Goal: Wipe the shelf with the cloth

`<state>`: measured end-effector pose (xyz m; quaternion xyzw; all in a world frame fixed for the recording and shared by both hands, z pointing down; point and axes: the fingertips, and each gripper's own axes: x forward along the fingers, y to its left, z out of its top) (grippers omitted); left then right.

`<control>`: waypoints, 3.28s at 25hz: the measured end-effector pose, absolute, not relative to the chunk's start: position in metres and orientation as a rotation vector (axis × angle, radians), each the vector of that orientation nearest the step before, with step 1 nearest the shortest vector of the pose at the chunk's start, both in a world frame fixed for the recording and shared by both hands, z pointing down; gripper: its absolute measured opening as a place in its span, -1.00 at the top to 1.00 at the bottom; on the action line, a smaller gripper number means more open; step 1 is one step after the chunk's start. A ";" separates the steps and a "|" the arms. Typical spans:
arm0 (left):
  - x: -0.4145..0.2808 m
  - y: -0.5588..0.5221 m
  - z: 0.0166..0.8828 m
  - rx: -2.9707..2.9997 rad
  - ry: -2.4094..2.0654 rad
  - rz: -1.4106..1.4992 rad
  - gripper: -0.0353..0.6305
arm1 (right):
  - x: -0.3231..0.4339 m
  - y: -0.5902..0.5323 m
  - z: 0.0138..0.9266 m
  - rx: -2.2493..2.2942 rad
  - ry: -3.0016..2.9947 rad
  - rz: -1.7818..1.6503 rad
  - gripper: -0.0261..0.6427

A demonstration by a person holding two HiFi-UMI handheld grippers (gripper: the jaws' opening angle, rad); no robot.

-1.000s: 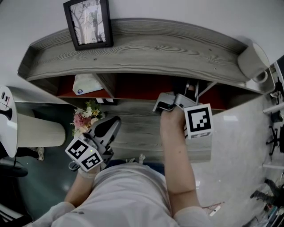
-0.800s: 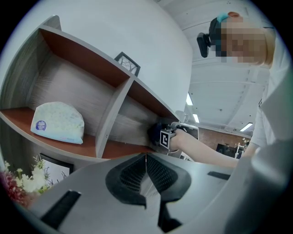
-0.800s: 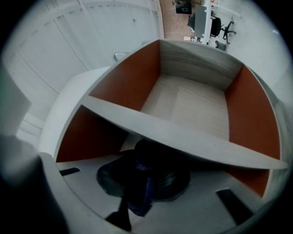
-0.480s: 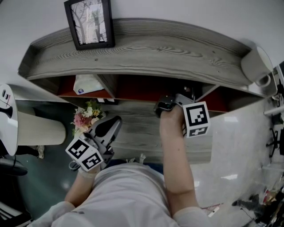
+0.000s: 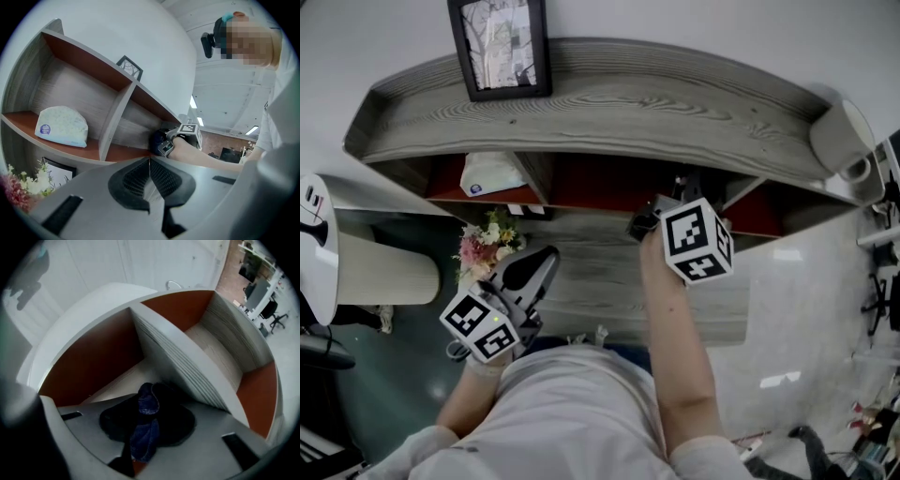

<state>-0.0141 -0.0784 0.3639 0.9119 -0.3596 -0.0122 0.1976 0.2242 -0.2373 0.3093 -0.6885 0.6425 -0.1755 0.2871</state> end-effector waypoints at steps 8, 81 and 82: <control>-0.028 -0.070 0.364 2.533 -1.049 -0.042 0.84 | 0.219 -0.259 0.298 -1.934 1.834 -0.321 0.68; -0.076 -0.056 0.369 2.449 -1.192 -0.079 0.84 | 0.005 -0.284 0.394 -1.652 3.129 -0.281 0.70; -0.075 -0.057 0.369 2.451 -1.186 -0.078 0.84 | 0.012 -0.284 0.394 -1.682 3.123 -0.263 0.70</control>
